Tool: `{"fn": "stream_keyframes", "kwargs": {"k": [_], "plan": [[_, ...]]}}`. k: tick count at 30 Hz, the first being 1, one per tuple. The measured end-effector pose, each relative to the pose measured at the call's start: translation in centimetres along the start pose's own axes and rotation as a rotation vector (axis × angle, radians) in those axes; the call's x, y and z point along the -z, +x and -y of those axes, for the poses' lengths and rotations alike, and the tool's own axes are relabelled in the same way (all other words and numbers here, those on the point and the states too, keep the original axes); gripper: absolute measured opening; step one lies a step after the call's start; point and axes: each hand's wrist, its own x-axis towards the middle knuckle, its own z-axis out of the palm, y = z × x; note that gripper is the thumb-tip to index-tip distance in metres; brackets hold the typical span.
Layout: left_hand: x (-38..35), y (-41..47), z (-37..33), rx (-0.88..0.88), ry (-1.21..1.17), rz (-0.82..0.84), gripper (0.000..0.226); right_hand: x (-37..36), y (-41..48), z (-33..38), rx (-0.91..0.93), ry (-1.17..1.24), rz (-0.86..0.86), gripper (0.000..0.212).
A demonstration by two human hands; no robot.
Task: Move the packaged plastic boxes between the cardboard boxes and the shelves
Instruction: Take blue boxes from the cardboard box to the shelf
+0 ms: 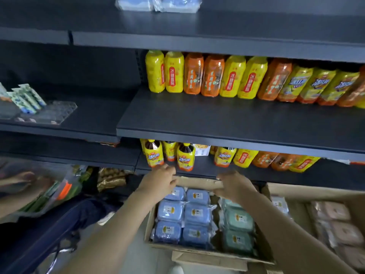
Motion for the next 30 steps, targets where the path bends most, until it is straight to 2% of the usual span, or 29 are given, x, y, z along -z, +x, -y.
{"fn": "stream_keyframes", "kwargs": {"k": [3,6,12,20,24,27,30], "plan": [[-5.0,1.7,1.2,0.042,-0.044,0.109,0.036,-4.8,2.8,-0.8,-0.030,0.043,0.087,0.040],[-10.0,3.5,2.9,0.096,-0.082,0.187,0.036,-9.4,5.7,-1.5,-0.130,0.134,0.169,0.041],[-19.9,5.9,5.9,0.293,-0.201,0.244,0.031,-19.2,10.5,-2.1,-0.326,0.283,0.266,0.036],[-31.1,7.3,8.0,0.587,-0.168,0.294,0.045,-31.6,16.8,-2.5,-0.683,0.719,0.288,0.074],[-35.0,7.9,8.7,0.751,-0.274,0.341,0.064,-35.6,18.0,-2.8,-0.802,0.951,0.253,0.055],[-36.2,8.1,9.1,0.861,-0.395,0.279,0.078,-36.3,17.1,-3.0,-0.846,0.999,0.184,0.039],[-36.9,8.0,9.5,0.921,-0.454,0.314,0.088,-35.8,16.1,-3.9,-0.899,0.996,0.127,0.042]]}}
